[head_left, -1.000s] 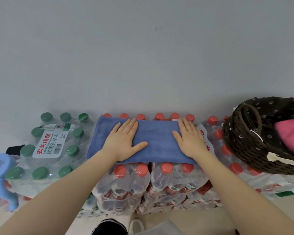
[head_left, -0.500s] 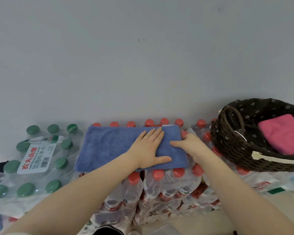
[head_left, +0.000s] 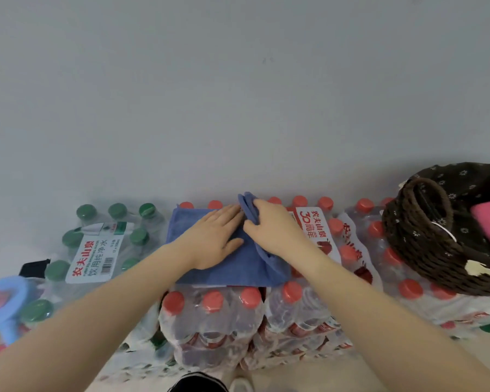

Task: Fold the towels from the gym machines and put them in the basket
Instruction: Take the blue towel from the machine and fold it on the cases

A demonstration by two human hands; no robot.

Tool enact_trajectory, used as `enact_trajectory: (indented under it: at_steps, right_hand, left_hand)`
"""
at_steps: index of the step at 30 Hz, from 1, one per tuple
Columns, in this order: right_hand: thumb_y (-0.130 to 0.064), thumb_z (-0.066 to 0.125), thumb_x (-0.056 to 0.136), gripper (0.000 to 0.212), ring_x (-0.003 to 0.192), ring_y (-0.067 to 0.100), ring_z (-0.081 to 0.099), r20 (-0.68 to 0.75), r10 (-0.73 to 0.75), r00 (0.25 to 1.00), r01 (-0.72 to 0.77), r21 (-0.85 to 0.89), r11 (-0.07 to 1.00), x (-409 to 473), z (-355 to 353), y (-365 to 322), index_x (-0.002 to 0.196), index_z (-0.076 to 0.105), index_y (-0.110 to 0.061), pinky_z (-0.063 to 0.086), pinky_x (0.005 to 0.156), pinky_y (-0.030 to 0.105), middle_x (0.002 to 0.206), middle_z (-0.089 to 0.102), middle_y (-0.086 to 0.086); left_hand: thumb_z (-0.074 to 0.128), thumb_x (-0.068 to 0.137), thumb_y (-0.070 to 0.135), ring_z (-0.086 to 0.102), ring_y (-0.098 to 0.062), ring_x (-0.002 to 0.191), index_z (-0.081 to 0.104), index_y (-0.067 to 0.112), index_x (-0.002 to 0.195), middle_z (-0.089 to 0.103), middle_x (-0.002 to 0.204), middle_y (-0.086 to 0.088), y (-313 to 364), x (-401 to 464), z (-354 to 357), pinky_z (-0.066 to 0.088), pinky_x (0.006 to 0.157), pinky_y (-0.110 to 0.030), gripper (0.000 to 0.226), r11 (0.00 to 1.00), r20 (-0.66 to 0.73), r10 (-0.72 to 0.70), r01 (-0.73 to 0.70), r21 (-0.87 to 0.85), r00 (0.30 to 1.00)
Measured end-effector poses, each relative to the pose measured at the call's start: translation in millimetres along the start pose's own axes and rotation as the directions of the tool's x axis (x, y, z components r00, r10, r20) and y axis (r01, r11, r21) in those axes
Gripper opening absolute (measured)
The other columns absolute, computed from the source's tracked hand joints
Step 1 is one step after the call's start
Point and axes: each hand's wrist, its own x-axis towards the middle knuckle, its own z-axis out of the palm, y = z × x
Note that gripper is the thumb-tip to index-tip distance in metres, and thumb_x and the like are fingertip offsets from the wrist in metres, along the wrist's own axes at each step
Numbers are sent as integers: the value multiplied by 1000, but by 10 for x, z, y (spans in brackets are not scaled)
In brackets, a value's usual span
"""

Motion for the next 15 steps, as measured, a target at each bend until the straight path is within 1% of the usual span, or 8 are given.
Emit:
enact_trajectory:
  at_steps: [3,4,6,8,10,11,13,15]
  right_hand:
    - [-17,51,87,12,79,25,54,62,75,995,-75,1,997,67,283,-132,90,48,-6,34,63,29,76,54,4]
    - [-21,50,88,15,81,28,56,76,103,992,-102,-17,995,84,383,-155,91,47,-6,35,63,31,78,57,6]
    - [-33,45,93,36,94,34,60,40,138,990,-133,-111,985,70,534,-212,112,46,-2,41,68,34,100,63,15]
    - [-40,36,96,56,102,35,60,-39,163,986,-168,-209,963,41,641,-232,135,32,0,46,73,37,115,61,17]
    - [-40,34,97,60,103,34,60,-75,186,980,-199,-284,938,-2,709,-257,144,22,-4,46,70,36,123,57,15]
    - [-39,38,96,61,102,33,61,-109,172,979,-199,-331,922,-20,747,-255,144,24,-4,47,68,36,125,56,14]
    - [-38,57,86,60,93,31,63,-164,133,978,-192,-438,878,-38,815,-257,133,45,-2,50,63,35,116,61,15]
    - [-33,62,82,57,97,32,60,-188,137,972,-214,-483,849,-39,844,-285,128,50,-2,50,73,36,115,61,16]
  left_hand:
    - [24,95,40,10,-22,145,16,7,147,8,157,-9,-210,-181,-14,8,118,-31,62,990,47,-137,138,-5,989]
    - [28,98,34,8,-22,145,14,7,147,7,157,-9,-235,-226,-20,6,119,-30,58,983,48,-182,184,-25,982]
    - [28,94,35,8,-24,145,14,4,146,8,156,-12,-252,-307,-41,4,117,-31,62,961,-9,-263,261,-86,965]
    - [35,96,32,9,-26,144,13,3,146,9,156,-14,-267,-366,-74,6,116,-30,62,913,-48,-374,359,-197,926]
    - [45,95,25,16,-28,142,13,2,145,15,154,-16,-272,-404,-114,13,114,-31,63,829,-55,-495,452,-328,867]
    - [47,94,23,24,-31,139,16,1,144,22,151,-19,-268,-417,-136,19,111,-32,63,771,-37,-553,495,-399,832]
    - [52,92,23,43,-34,126,31,0,137,42,138,-21,-291,-442,-152,34,95,-30,55,642,43,-637,561,-522,769]
    - [54,91,26,55,-32,107,46,-2,123,57,121,-19,-335,-479,-158,39,78,-26,44,557,142,-664,612,-561,734]
